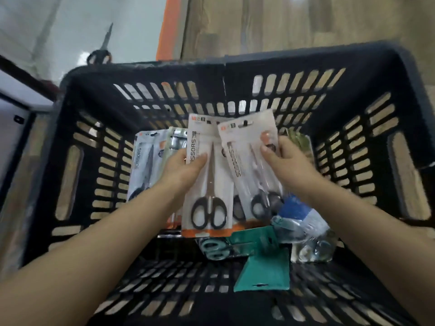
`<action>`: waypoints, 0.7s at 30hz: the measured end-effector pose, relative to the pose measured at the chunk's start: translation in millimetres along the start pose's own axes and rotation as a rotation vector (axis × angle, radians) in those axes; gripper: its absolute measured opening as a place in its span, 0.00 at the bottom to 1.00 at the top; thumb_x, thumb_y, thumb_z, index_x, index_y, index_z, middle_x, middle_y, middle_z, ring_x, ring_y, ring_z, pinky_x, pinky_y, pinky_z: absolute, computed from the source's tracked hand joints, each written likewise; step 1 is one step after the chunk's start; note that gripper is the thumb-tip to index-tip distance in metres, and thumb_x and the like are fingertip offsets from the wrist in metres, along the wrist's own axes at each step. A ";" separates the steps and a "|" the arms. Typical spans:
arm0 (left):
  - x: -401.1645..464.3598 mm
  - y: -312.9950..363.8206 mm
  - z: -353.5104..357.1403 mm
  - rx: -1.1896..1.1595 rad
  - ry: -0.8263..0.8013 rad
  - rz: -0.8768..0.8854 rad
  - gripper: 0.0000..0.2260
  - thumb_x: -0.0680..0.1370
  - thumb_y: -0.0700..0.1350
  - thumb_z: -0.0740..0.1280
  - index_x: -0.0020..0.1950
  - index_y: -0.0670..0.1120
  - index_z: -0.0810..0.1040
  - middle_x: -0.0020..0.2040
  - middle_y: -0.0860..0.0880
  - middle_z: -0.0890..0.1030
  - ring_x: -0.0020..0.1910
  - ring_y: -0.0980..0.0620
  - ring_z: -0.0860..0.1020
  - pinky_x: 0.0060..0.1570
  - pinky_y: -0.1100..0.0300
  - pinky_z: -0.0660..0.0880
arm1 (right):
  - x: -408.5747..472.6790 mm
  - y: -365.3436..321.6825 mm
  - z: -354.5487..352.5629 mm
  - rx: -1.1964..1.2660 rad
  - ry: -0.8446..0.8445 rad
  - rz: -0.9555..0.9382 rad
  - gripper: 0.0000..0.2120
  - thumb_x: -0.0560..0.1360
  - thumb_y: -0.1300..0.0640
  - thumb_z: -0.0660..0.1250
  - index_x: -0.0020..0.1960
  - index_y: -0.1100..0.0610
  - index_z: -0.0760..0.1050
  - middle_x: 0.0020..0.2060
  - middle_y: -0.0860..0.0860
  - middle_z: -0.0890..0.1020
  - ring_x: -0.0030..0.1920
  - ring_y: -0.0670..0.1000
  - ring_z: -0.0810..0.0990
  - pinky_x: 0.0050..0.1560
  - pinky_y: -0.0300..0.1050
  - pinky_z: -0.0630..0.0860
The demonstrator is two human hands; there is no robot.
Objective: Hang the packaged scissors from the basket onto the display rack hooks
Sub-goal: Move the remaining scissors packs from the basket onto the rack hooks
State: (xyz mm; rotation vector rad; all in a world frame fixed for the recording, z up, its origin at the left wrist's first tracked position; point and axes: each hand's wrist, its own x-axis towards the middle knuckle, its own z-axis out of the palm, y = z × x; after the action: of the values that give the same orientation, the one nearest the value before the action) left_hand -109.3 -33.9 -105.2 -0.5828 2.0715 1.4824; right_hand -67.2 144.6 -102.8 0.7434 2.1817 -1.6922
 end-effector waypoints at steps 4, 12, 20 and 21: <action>-32.1 32.5 -27.2 0.038 0.057 0.039 0.05 0.80 0.42 0.63 0.53 0.47 0.77 0.53 0.47 0.81 0.52 0.48 0.79 0.55 0.53 0.76 | -22.9 -41.3 -0.7 0.008 0.064 -0.102 0.07 0.80 0.54 0.58 0.56 0.54 0.70 0.52 0.50 0.78 0.53 0.51 0.78 0.57 0.51 0.75; -129.3 126.4 -114.0 -0.165 0.132 -0.030 0.03 0.79 0.45 0.64 0.47 0.47 0.76 0.46 0.48 0.81 0.46 0.49 0.79 0.47 0.56 0.77 | -78.1 -192.2 -4.4 -0.085 0.026 -0.105 0.07 0.80 0.51 0.58 0.56 0.53 0.68 0.42 0.42 0.72 0.41 0.38 0.69 0.37 0.32 0.63; -272.4 318.3 -240.4 -0.293 0.343 0.169 0.03 0.78 0.43 0.66 0.44 0.47 0.76 0.40 0.51 0.79 0.41 0.51 0.77 0.45 0.58 0.75 | -166.7 -457.3 -22.0 -0.124 -0.108 -0.375 0.05 0.79 0.54 0.59 0.44 0.50 0.69 0.37 0.45 0.71 0.40 0.46 0.69 0.42 0.41 0.65; -296.7 344.1 -255.6 -0.295 0.377 0.203 0.03 0.77 0.44 0.67 0.45 0.47 0.77 0.40 0.51 0.80 0.40 0.52 0.78 0.45 0.59 0.76 | -183.0 -493.9 -24.1 -0.123 -0.125 -0.424 0.09 0.79 0.55 0.59 0.40 0.51 0.67 0.34 0.45 0.69 0.37 0.46 0.68 0.39 0.40 0.64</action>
State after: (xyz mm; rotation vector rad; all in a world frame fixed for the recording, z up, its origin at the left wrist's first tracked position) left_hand -134.3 -158.1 400.5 -0.8408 2.2601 1.9398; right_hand -187.0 37.4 399.4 0.1402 2.4480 -1.7090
